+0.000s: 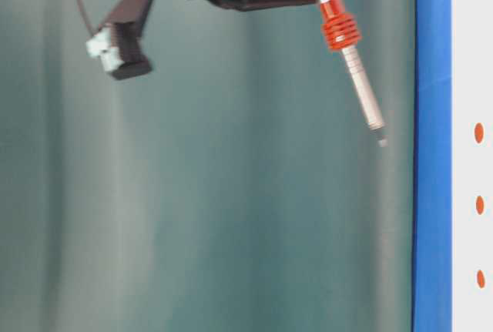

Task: Touch the tip of the soldering iron to the mark.
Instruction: 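Raise the iron and shift it right toward the right red dot, then lower the iron tip onto the right red dot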

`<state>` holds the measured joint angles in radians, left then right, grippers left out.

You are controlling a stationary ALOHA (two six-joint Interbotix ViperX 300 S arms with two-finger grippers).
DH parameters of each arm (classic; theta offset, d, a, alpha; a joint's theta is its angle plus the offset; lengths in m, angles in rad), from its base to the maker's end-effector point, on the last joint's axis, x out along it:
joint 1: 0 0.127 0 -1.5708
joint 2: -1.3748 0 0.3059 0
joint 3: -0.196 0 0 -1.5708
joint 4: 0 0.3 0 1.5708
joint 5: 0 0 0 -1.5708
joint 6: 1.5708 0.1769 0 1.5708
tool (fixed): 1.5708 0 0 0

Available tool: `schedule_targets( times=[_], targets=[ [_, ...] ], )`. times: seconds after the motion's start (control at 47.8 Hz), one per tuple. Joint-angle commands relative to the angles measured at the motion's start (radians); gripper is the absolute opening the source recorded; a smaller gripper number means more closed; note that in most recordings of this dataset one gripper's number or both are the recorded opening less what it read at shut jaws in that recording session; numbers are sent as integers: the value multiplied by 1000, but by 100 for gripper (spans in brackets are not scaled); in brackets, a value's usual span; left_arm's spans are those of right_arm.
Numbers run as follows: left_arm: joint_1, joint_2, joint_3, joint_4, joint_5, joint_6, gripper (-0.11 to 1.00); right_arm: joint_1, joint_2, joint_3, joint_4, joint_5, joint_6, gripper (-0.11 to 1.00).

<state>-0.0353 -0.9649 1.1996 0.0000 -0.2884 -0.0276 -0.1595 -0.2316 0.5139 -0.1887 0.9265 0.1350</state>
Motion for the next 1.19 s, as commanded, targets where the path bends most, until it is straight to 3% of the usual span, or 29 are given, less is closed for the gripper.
schedule_targets(
  times=[0.0, 0.46, 1.172],
  targets=[
    [3, 3, -11, -2, -6, 0, 2, -2, 5, 2, -3, -15, 2, 7],
    [3, 5, -9, -2, -9, 0, 2, -21, 104, 72, 0, -129, -3, 7],
    [3, 5, -9, -2, -8, 0, 2, -21, 107, 77, 3, -137, -2, 7]
  ],
)
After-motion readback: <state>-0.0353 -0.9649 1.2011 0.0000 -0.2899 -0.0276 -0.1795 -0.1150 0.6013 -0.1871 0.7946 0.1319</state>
